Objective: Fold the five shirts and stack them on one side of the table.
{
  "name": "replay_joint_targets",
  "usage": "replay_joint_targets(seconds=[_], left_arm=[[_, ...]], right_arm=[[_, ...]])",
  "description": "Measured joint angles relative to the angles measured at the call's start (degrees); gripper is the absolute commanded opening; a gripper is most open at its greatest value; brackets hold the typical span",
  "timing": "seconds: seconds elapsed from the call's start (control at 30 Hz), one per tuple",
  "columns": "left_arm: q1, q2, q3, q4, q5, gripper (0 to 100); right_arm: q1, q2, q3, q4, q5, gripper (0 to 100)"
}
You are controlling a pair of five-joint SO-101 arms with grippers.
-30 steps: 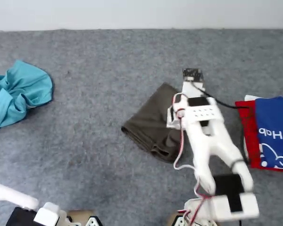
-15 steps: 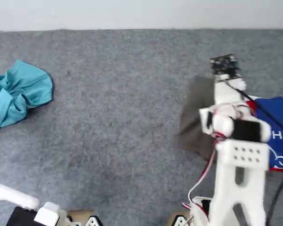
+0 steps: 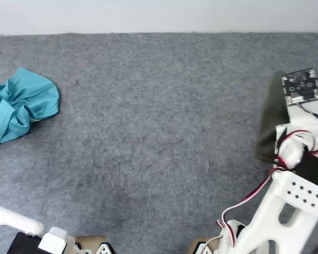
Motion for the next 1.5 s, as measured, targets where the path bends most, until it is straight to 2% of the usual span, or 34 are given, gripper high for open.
replay_joint_targets(seconds=[0.4,0.73,0.83,0.97,1.03,1.27,1.33,1.47,1.5], left_arm=[[0.00,0.00,0.00,0.00,0.00,12],[0.00,0.00,0.00,0.00,0.00,12],[0.00,0.00,0.00,0.00,0.00,12],[0.00,0.00,0.00,0.00,0.00,12],[0.00,0.00,0.00,0.00,0.00,12],[0.00,0.00,0.00,0.00,0.00,12],[0.00,0.00,0.00,0.00,0.00,12],[0.00,0.00,0.00,0.00,0.00,12],[0.00,0.00,0.26,0.00,0.00,12]], right_arm=[[6.68,1.67,0.79,-2.81,1.23,0.9],[14.07,21.45,0.79,-20.31,1.32,1.3],[15.38,26.81,0.79,-24.44,1.32,9.1],[17.58,32.18,-2.64,-25.32,1.32,29.8],[19.25,33.41,-5.27,-25.14,1.32,32.5],[21.54,33.85,-15.30,-14.86,1.23,29.9],[21.45,33.85,-17.76,-9.93,1.23,24.0],[18.81,33.85,-20.75,0.35,1.23,1.2],[17.93,33.85,-20.92,2.73,1.23,0.5]])
